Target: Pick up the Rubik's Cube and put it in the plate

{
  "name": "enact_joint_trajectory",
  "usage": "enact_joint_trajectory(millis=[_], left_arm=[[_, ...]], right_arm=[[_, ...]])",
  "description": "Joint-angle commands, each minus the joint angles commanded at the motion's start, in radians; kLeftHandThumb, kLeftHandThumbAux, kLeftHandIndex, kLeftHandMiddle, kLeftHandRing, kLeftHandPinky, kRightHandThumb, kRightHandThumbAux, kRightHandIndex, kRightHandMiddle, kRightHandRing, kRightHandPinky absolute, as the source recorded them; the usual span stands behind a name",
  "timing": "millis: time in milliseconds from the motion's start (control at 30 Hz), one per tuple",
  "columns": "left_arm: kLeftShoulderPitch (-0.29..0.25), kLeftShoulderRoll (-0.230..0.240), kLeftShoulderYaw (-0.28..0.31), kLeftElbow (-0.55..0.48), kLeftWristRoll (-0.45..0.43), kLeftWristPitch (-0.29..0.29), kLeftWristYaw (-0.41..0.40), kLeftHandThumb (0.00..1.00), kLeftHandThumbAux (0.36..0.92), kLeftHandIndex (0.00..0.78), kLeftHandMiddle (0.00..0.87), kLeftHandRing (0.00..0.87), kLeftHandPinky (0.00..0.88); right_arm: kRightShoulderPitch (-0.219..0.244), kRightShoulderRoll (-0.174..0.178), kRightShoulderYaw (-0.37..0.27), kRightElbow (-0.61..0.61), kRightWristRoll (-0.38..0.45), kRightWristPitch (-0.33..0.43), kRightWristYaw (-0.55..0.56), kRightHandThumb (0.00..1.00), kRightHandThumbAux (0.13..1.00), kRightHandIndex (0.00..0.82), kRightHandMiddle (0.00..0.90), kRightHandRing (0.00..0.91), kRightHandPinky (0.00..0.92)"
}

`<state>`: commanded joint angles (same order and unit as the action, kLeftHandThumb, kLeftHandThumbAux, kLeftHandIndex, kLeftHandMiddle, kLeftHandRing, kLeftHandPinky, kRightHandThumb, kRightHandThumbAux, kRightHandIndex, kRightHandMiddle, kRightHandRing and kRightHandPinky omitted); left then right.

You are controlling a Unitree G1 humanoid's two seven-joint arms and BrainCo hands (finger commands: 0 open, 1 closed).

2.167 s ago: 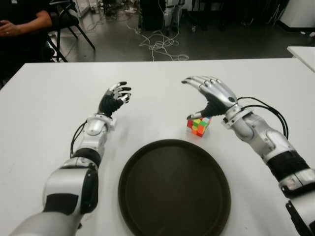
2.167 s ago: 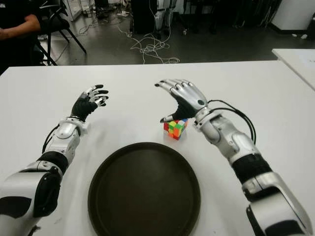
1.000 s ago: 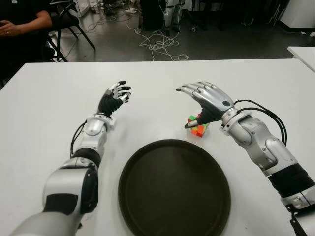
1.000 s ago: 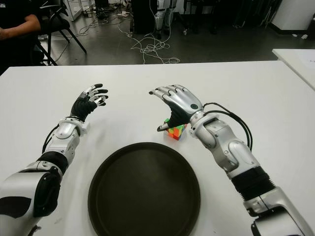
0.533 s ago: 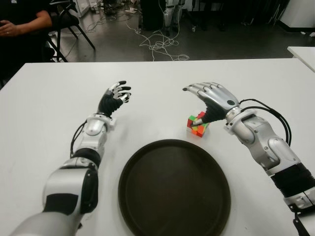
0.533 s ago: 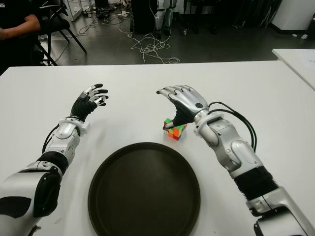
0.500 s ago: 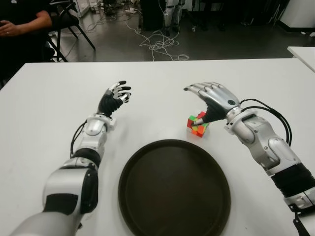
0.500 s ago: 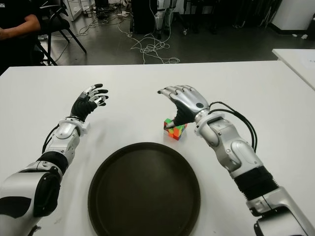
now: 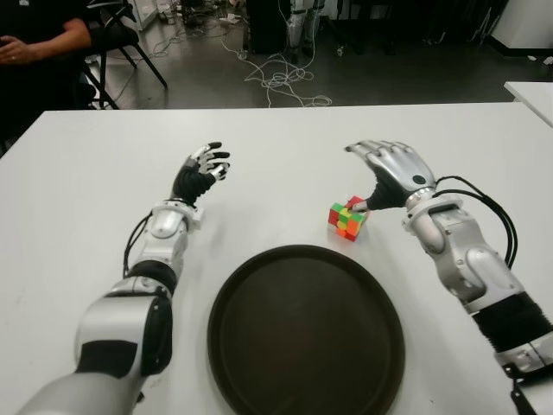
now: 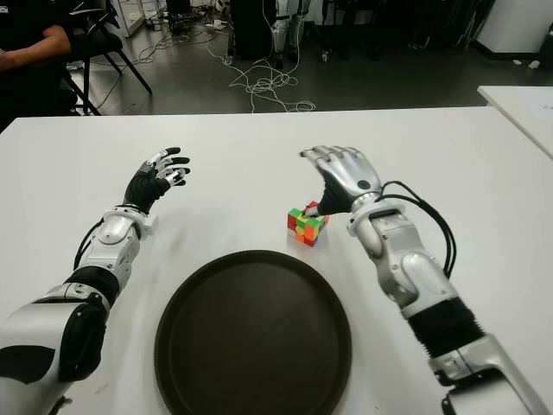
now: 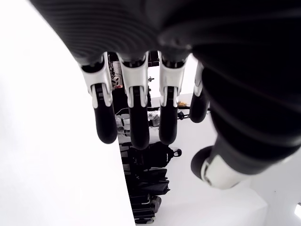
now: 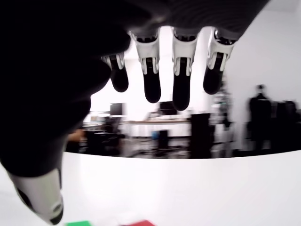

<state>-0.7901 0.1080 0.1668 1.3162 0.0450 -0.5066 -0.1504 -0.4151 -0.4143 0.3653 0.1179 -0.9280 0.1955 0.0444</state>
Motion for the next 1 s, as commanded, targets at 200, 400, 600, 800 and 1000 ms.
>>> enact_joint_trajectory(millis=[200,400,600,800,1000], left_arm=[[0.0,-0.003,-0.002,0.0,0.0,-0.003,0.001,0.091,0.726,0.178,0.255,0.254,0.273],[0.001,-0.006,-0.002,-0.001,-0.001,-0.007,0.004,0.109,0.729,0.18,0.26,0.256,0.291],[0.002,-0.009,0.0,-0.001,-0.003,-0.009,0.005,0.115,0.719,0.175,0.261,0.263,0.297],[0.004,-0.011,-0.002,-0.001,-0.002,-0.009,0.011,0.112,0.722,0.185,0.267,0.263,0.286],[0.005,-0.013,0.0,-0.002,-0.004,-0.012,0.009,0.118,0.731,0.191,0.269,0.261,0.285]], right_arm=[[0.01,0.015,-0.006,-0.006,0.001,0.041,-0.017,0.0,0.716,0.177,0.204,0.22,0.207],[0.016,0.028,-0.014,-0.013,0.01,0.064,-0.026,0.0,0.726,0.181,0.214,0.227,0.211],[0.022,0.035,-0.016,-0.019,0.015,0.07,-0.03,0.0,0.729,0.176,0.206,0.222,0.206],[0.033,0.045,-0.001,-0.017,0.017,0.064,-0.026,0.0,0.74,0.198,0.232,0.244,0.22],[0.03,0.047,0.009,0.0,0.023,0.049,-0.016,0.0,0.748,0.199,0.235,0.249,0.234]])
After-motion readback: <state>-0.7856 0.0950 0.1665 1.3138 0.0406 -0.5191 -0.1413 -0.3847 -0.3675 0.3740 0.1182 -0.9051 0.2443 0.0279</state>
